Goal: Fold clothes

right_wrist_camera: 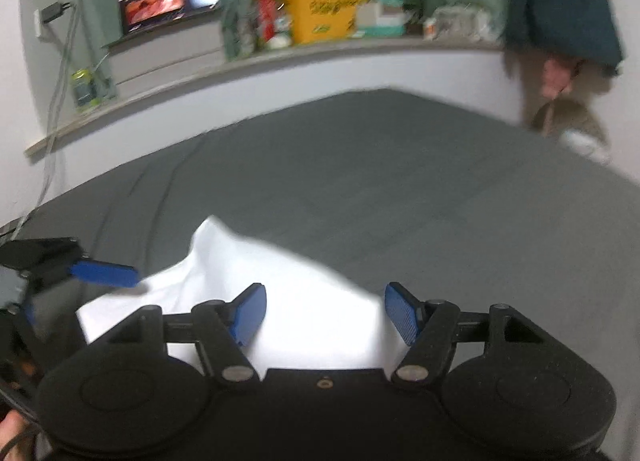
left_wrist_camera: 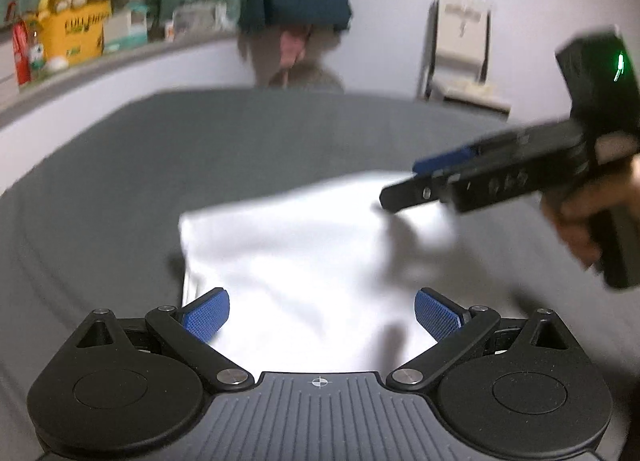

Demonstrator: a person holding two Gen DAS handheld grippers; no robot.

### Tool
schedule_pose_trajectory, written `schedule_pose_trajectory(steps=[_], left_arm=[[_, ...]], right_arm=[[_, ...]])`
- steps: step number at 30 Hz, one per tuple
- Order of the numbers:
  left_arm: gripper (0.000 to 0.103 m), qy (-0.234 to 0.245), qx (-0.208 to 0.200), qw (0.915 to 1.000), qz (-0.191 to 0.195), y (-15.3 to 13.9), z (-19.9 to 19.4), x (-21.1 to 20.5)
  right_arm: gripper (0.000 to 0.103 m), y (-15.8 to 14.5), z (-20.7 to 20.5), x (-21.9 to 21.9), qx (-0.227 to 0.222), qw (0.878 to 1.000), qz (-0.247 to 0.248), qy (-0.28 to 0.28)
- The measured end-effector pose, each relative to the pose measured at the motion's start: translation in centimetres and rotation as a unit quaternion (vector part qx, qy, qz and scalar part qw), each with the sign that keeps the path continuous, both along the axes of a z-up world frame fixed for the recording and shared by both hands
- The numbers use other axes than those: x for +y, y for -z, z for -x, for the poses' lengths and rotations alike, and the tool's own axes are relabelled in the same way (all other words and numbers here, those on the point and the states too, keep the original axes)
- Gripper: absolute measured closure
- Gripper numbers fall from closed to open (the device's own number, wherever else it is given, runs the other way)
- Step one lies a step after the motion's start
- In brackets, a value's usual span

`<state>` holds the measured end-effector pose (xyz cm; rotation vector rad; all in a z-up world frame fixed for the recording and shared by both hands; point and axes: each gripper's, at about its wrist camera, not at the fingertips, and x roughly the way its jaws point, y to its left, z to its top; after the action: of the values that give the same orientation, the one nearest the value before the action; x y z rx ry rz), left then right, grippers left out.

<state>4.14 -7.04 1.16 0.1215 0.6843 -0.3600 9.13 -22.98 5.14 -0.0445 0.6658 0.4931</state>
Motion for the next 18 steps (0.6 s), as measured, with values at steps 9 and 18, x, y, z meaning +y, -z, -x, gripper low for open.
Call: schedule_pose_trajectory(steps=[9, 18], left_arm=[[0.001, -0.039, 0.04, 0.9983, 0.018, 1.4, 1.2, 1.5], [0.001, -0.213, 0.069, 0.9695, 0.1, 0.6, 2.0, 5.9]], right_arm=[[0.034, 1.7, 0.4, 0.0, -0.032, 0.998, 0.047, -0.037], [0.026, 1.8, 0.4, -1.5, -0.031, 0.999, 0.007, -0.028]])
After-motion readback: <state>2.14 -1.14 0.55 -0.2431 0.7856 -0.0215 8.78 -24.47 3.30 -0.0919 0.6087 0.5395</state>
